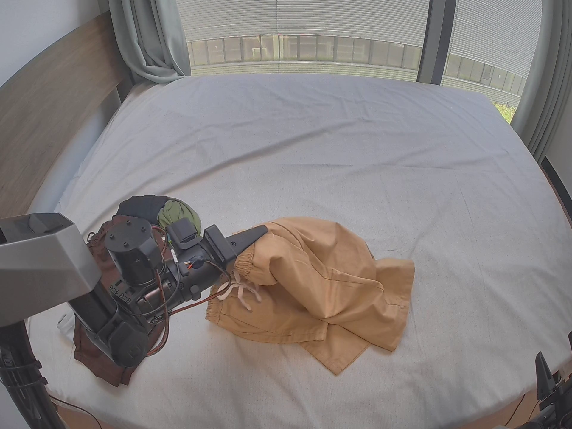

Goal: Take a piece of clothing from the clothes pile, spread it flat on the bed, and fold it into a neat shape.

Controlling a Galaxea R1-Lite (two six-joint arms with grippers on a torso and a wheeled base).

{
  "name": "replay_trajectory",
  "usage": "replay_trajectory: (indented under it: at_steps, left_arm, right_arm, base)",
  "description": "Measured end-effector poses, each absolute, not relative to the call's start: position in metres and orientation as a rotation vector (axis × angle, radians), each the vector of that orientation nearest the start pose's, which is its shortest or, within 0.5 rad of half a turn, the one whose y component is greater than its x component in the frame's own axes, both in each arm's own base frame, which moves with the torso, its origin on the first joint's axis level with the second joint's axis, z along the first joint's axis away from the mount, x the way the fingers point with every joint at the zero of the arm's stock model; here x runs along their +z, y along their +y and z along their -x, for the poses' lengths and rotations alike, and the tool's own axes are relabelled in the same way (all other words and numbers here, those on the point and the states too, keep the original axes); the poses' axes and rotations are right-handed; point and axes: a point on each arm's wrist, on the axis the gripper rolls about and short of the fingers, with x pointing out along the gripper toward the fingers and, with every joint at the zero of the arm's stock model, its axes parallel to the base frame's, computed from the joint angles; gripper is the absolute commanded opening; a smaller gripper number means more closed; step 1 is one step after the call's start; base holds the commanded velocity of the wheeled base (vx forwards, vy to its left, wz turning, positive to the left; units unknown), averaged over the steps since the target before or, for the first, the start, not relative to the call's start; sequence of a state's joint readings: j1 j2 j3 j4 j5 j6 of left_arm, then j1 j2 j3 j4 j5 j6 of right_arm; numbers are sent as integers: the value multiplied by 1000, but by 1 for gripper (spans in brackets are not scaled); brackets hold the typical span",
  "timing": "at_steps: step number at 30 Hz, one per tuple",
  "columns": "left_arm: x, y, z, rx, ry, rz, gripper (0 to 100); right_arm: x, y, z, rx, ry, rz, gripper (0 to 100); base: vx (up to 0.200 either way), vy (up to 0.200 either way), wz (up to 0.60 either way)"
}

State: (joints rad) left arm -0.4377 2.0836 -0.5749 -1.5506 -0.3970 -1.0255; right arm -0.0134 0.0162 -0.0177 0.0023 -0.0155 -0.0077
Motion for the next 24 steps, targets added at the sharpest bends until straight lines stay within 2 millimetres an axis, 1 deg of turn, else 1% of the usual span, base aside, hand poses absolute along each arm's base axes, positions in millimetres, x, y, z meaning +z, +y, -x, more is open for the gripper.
replay_trajectory:
  at_steps: [4,14,24]
  left_arm:
    - [94,-137,-298,-761,395,952,0]
    - [86,-119,-294,-719,385,863,0]
    - [81,-116,-296,-702,370,809,0]
  right_arm:
    - [81,0,23,-30,0,7,100]
    - [81,0,23,-29,0,5,100]
    - [80,0,23,-30,5,6,100]
  base:
    - [0,0,0]
    - [0,0,0]
    - [0,0,0]
